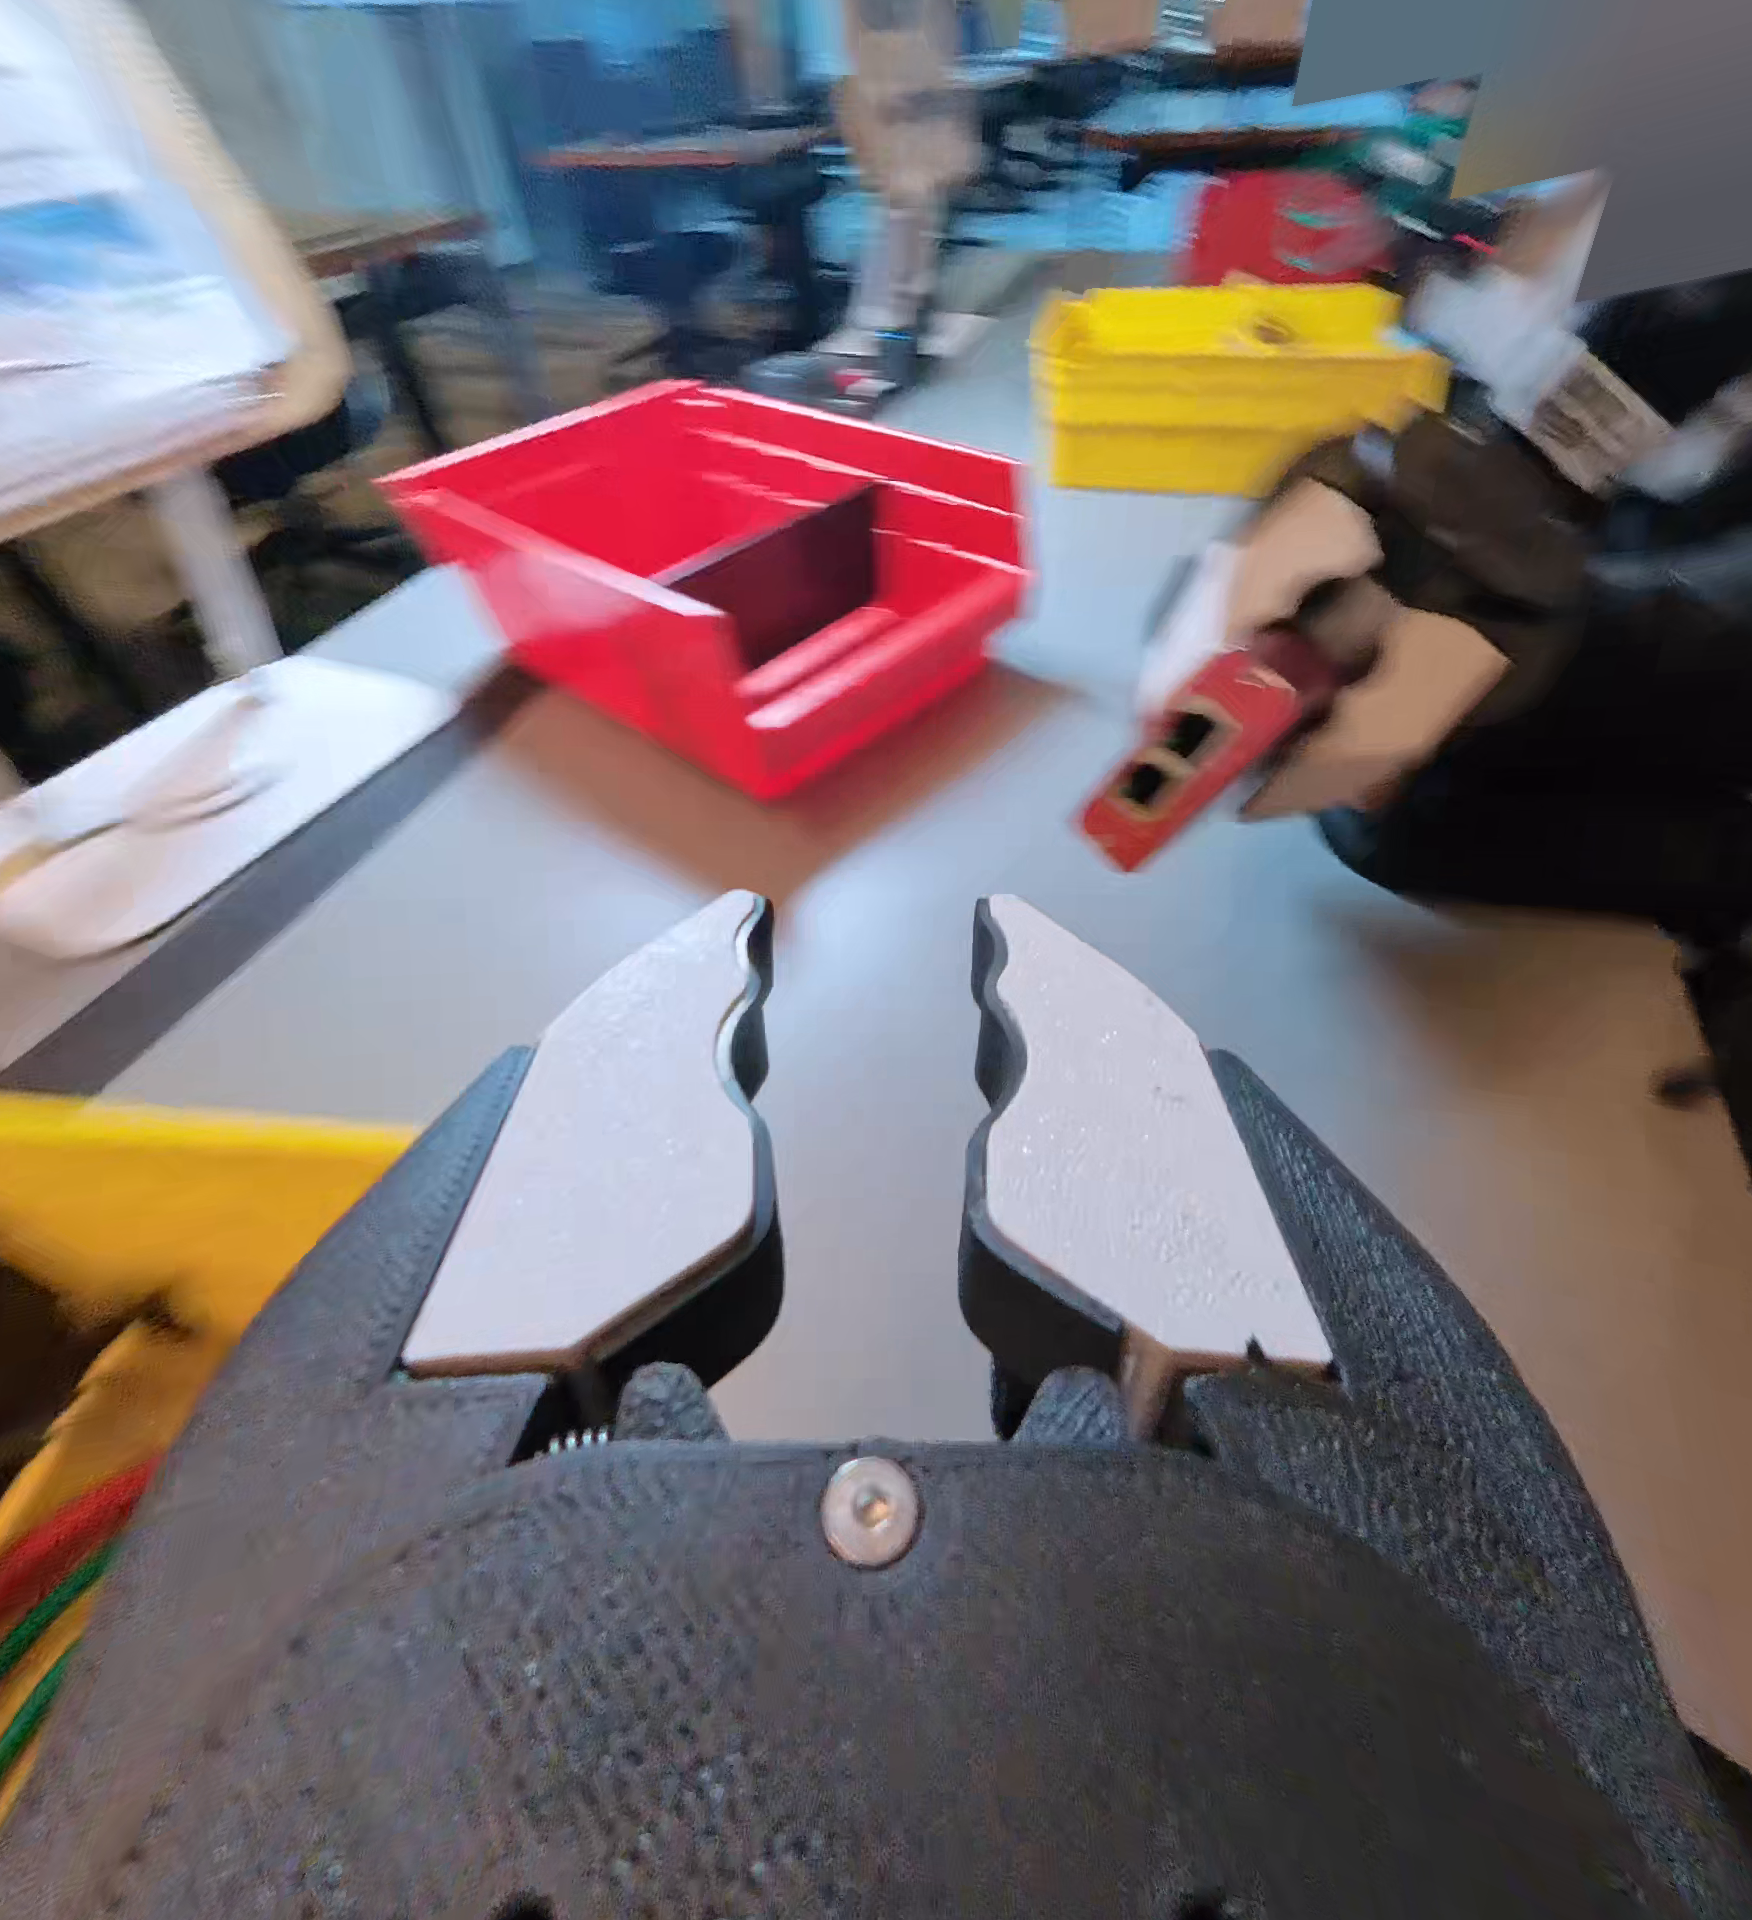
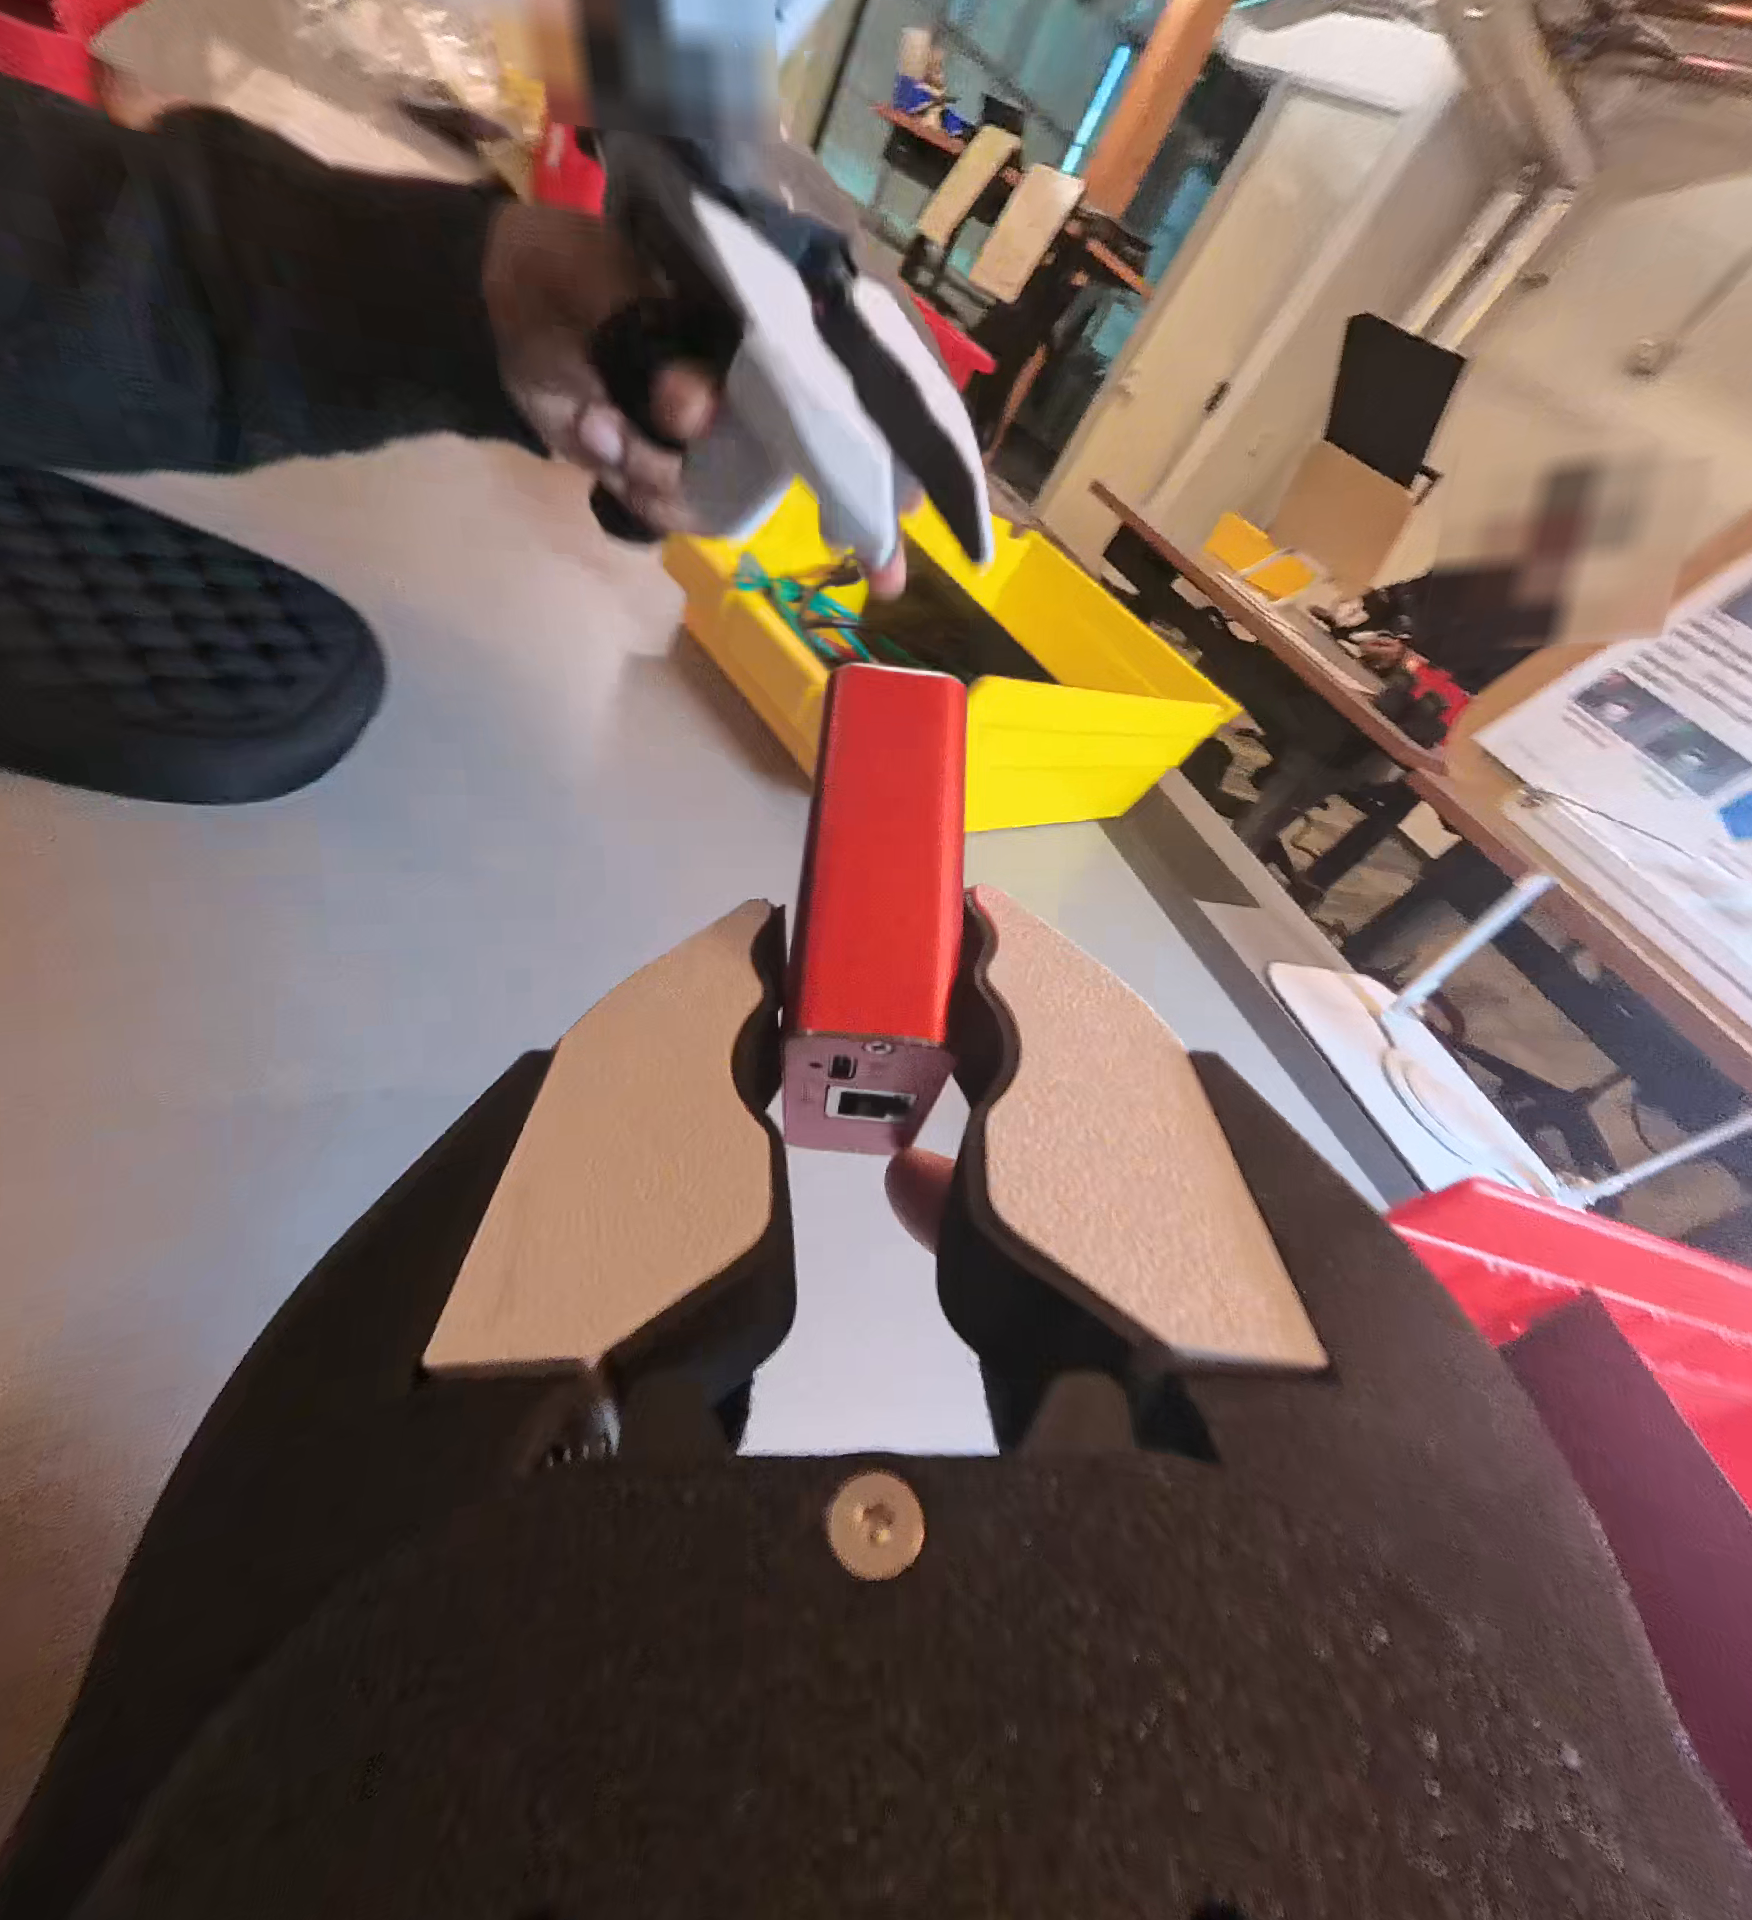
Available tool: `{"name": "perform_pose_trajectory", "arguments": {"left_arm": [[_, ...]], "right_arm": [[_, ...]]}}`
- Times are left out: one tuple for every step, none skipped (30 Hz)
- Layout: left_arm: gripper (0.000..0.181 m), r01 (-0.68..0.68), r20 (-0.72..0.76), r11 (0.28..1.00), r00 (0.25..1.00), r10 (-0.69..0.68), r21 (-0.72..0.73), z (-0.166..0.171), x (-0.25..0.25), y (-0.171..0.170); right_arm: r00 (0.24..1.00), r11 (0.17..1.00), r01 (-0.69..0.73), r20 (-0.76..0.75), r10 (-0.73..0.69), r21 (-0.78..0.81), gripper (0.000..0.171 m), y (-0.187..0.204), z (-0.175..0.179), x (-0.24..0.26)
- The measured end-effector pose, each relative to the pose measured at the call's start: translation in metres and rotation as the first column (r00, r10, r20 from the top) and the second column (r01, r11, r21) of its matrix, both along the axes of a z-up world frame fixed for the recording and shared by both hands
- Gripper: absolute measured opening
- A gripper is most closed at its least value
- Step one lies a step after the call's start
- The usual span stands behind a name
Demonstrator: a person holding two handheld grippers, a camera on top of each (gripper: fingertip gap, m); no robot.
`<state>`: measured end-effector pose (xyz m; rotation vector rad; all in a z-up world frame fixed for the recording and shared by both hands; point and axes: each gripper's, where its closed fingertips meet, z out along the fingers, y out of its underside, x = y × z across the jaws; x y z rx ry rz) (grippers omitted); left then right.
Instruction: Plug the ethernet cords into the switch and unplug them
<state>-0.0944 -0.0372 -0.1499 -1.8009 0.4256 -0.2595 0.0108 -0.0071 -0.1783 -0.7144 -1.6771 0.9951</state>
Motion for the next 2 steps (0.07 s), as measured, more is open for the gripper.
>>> {"name": "perform_pose_trajectory", "arguments": {"left_arm": [[0.038, -0.098, 0.042, 0.995, 0.994, 0.099, -0.018, 0.009, -0.029, -0.001], [0.037, -0.195, 0.081, 0.979, 0.977, 0.200, -0.060, 0.013, -0.059, -0.001]], "right_arm": [[1.000, 1.000, 0.017, -0.006, -0.018, -0.012, 0.029, 0.006, 0.001, -0.001], [0.999, 0.999, 0.031, -0.004, -0.031, -0.023, 0.029, 0.011, 0.000, -0.001]]}}
